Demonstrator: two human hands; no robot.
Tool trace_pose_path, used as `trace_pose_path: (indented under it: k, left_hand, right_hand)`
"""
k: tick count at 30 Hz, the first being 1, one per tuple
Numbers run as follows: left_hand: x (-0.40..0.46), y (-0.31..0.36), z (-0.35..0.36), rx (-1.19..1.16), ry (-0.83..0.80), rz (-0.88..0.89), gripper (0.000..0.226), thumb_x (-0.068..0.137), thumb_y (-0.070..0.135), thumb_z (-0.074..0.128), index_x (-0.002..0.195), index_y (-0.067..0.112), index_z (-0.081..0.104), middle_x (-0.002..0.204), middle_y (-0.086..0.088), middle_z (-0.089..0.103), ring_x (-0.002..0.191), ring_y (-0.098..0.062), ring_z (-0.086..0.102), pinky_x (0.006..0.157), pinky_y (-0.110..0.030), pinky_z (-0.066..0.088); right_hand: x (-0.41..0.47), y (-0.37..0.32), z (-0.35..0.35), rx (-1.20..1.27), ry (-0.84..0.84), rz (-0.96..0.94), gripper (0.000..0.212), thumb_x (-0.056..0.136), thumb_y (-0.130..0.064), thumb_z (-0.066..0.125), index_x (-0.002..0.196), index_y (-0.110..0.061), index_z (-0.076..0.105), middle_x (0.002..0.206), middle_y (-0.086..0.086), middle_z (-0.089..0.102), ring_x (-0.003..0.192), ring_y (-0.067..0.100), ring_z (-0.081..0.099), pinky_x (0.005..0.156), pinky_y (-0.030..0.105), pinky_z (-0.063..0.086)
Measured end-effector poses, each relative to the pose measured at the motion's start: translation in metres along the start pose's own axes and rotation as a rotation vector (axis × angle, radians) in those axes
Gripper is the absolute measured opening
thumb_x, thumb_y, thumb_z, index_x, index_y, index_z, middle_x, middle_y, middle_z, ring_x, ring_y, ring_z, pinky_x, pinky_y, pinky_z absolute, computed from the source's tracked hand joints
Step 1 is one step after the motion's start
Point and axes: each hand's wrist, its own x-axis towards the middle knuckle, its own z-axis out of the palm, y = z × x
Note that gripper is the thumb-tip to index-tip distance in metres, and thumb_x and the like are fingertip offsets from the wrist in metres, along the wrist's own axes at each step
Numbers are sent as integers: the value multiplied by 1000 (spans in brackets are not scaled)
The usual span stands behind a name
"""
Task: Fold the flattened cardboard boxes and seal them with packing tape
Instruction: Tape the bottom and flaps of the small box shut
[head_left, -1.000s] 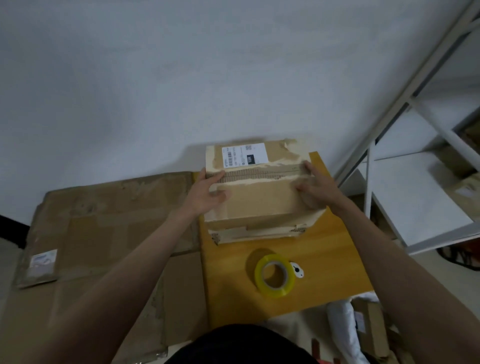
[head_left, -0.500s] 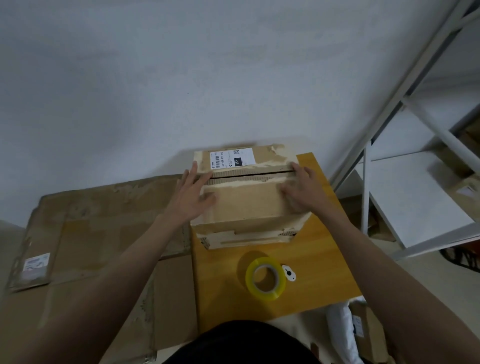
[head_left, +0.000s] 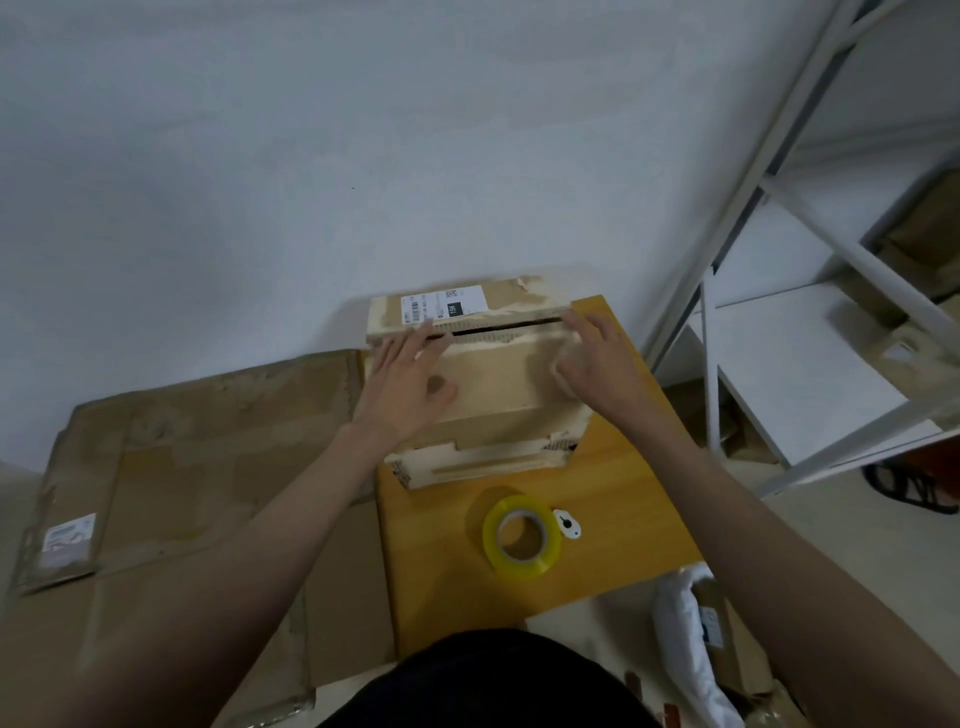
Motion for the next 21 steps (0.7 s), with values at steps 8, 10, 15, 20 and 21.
trace_pose_path:
  k: [8, 10, 15, 20, 21]
  left_hand:
    - [-61, 34, 30, 19, 117, 167, 54, 92, 40, 46, 139, 17, 53, 146, -10, 48, 137, -29, 42, 114, -46, 33]
    - [-77, 37, 40, 15, 152, 181, 47, 92, 36, 51, 134, 15, 57, 141, -9, 52, 132, -30, 48, 108, -46, 39]
    - [-120, 41, 64, 15, 108, 146, 45, 95, 40, 49, 132, 17, 59, 136, -8, 55, 123, -29, 52, 96, -43, 44]
    - [-158, 32, 92, -10, -96, 76, 46, 96, 38, 51, 138, 18, 55, 139, -6, 52, 126, -29, 49, 100, -45, 40]
    - [-165, 29, 98, -5, -130, 54, 46, 96, 38, 51, 138, 18, 54, 140, -6, 52, 126, -29, 49, 100, -45, 41]
  right_hand:
    - [-68, 4, 18, -121, 210, -136, 45, 92, -20, 61, 137, -17, 55, 143, 11, 48, 133, 32, 41, 107, 43, 37]
    - [-86, 8, 28, -99, 263, -162, 45, 88, -16, 63, 133, -17, 58, 139, 11, 51, 129, 31, 44, 103, 43, 38]
    - [-135, 17, 55, -138, 269, -152, 40, 88, -17, 60, 127, -21, 57, 129, 7, 54, 119, 29, 46, 93, 41, 40]
    - [-183, 25, 89, -162, 75, -54, 36, 91, -15, 58, 126, -18, 58, 123, 7, 57, 114, 32, 50, 90, 44, 42]
    - [-190, 25, 97, -178, 19, -59, 36, 92, -16, 58, 127, -17, 57, 124, 7, 57, 114, 32, 50, 90, 43, 42]
